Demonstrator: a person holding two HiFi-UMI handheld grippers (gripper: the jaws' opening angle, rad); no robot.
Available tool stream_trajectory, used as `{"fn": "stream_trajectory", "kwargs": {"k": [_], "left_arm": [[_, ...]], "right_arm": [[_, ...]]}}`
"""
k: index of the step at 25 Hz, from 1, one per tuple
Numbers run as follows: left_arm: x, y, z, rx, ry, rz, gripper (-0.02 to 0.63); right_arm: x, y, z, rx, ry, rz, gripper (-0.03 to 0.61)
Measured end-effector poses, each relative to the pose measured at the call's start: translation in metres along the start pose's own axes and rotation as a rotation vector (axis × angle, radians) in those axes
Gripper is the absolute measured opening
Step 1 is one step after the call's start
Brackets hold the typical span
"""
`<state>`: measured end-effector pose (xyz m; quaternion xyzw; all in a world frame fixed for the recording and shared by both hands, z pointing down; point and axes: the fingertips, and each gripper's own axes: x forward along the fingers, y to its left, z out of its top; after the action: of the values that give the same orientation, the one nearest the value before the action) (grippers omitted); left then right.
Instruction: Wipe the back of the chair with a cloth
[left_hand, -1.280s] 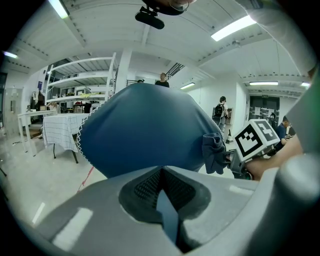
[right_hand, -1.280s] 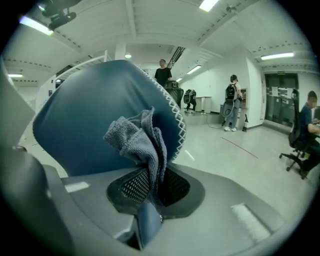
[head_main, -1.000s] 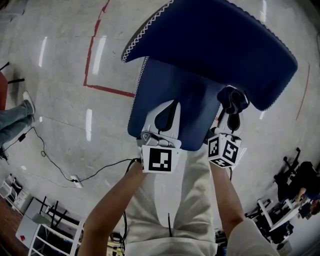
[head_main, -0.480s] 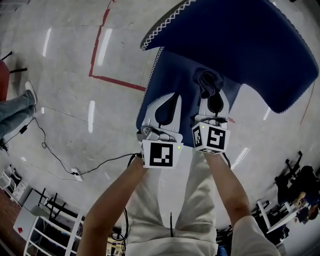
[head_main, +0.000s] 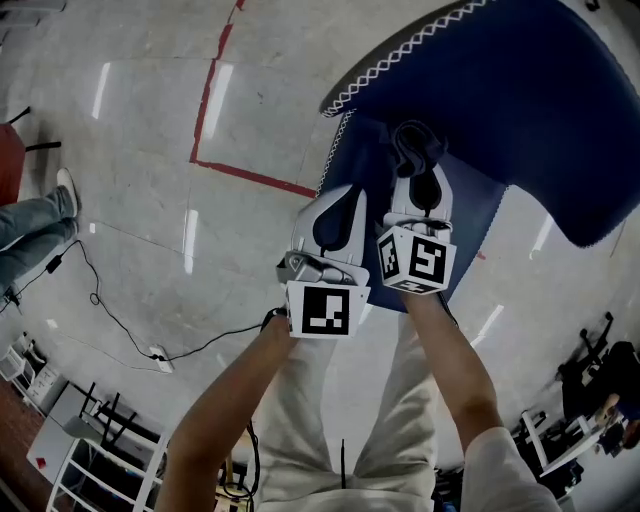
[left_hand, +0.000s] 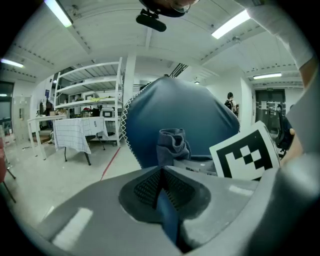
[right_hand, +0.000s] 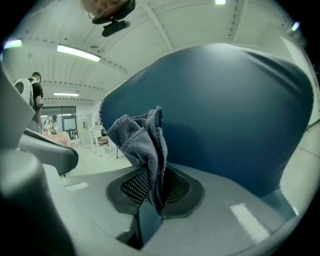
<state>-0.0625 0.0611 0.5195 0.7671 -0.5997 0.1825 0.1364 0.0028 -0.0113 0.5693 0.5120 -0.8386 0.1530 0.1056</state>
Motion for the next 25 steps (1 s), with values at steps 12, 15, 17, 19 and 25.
{"fn": "stream_trajectory", "kwargs": {"k": [12,15,17,19,25], "left_arm": [[-0.004,0.021,-0.001,0.009,-0.029,0.021,0.002],[-0.003,0.029,-0.013,-0.005,-0.013,0.04,0.002],[-0.001,0.033,-0.017,-0.006,-0.011,0.052,0.002],[-0.001,0.034,-0.014,0.004,-0.011,0.055,0.002],[0.001,0.027,-0.018,0.016,-0.02,0.044,0.002]], "right_arm": [[0.032,0.036,-0.008,0.003,-0.037,0.075,0.072],[0.039,0.037,-0.019,0.013,-0.03,0.068,0.072],[0.043,0.035,-0.026,0.012,-0.021,0.067,0.072],[0.047,0.035,-0.026,-0.002,-0.01,0.075,0.072],[0.056,0.028,-0.028,-0.033,0.002,0.065,0.074]]}}
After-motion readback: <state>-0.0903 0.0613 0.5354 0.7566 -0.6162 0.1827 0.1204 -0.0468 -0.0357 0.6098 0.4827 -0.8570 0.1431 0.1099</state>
